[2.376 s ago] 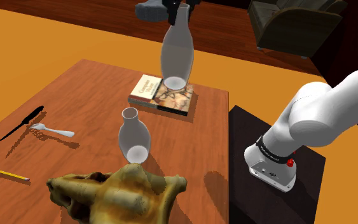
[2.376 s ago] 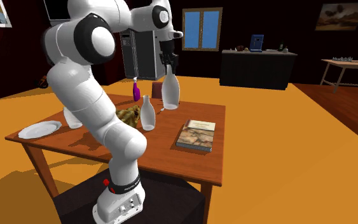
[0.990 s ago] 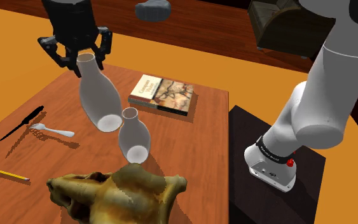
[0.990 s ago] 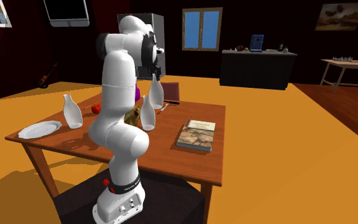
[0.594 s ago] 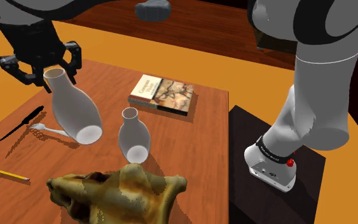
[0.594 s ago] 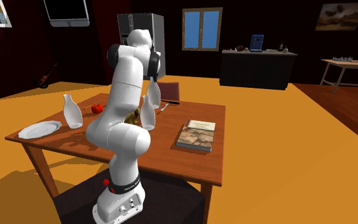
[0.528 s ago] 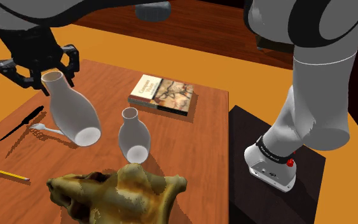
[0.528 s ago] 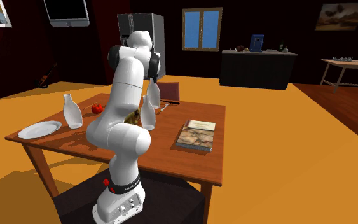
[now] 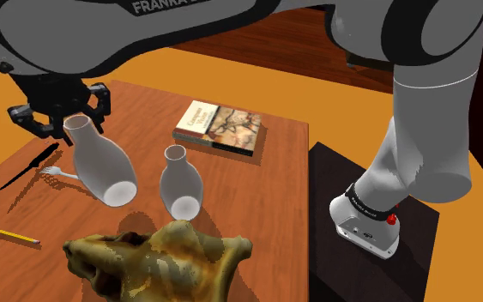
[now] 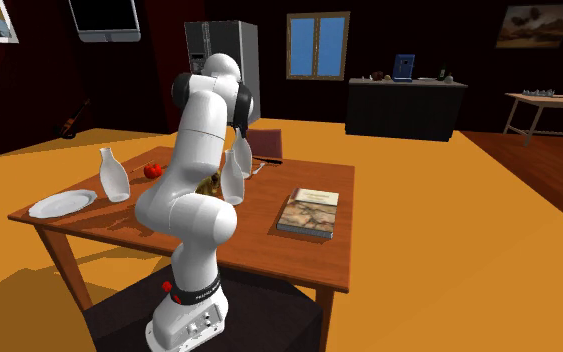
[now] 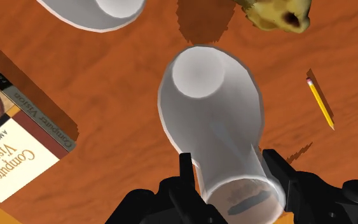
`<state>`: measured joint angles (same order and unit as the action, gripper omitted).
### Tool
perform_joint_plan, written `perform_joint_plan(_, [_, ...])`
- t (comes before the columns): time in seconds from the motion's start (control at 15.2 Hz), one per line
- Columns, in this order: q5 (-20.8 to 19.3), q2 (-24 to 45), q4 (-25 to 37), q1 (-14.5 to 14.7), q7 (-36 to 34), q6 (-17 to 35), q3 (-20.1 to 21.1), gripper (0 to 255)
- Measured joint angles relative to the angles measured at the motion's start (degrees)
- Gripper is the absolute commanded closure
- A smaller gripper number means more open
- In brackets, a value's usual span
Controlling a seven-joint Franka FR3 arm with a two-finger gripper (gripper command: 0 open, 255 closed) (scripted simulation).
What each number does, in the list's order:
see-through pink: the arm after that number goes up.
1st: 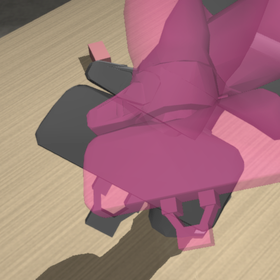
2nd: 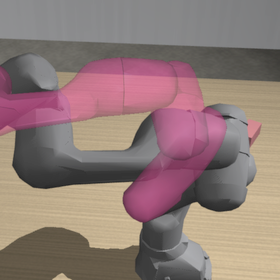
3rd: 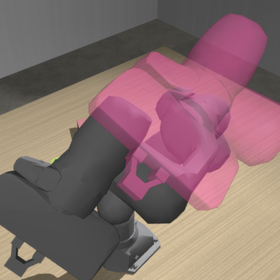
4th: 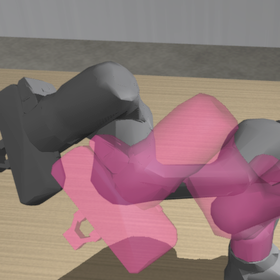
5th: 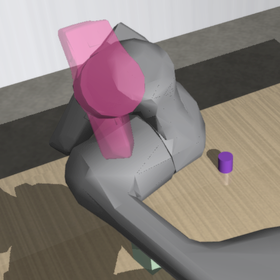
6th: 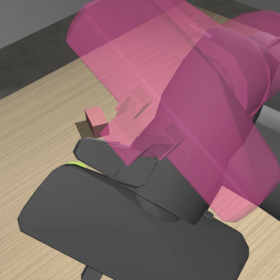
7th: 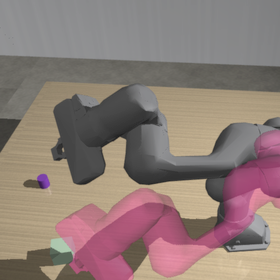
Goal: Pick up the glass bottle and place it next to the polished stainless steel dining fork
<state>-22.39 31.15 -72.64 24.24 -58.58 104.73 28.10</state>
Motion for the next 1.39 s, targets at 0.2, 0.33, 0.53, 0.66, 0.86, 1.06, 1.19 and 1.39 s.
perform_joint_plan(0.2, [-0.25, 0.31, -1.69, -0.23, -0.39, 1.91, -0.14, 255])
perform_joint_plan(0.33, [-0.34, 0.07, -3.85, -0.59, -0.81, 3.74, -0.17, 255])
perform_joint_plan(0.53, [-0.62, 0.33, -5.53, -0.73, -1.29, 5.59, -0.31, 255])
perform_joint_plan(0.66, [-0.68, 0.41, -5.72, -0.76, -1.34, 5.85, -0.34, 255])
perform_joint_plan(0.86, [-0.69, 0.42, -5.80, -0.77, -1.36, 5.96, -0.35, 255])
perform_joint_plan(1.06, [-0.69, 0.40, -5.82, -0.77, -1.37, 5.98, -0.35, 0])
perform_joint_plan(1.19, [-0.69, 0.39, -5.81, -0.77, -1.37, 5.98, -0.34, 0])
perform_joint_plan(1.39, [-0.69, 0.39, -5.80, -0.77, -1.36, 5.98, -0.34, 0])
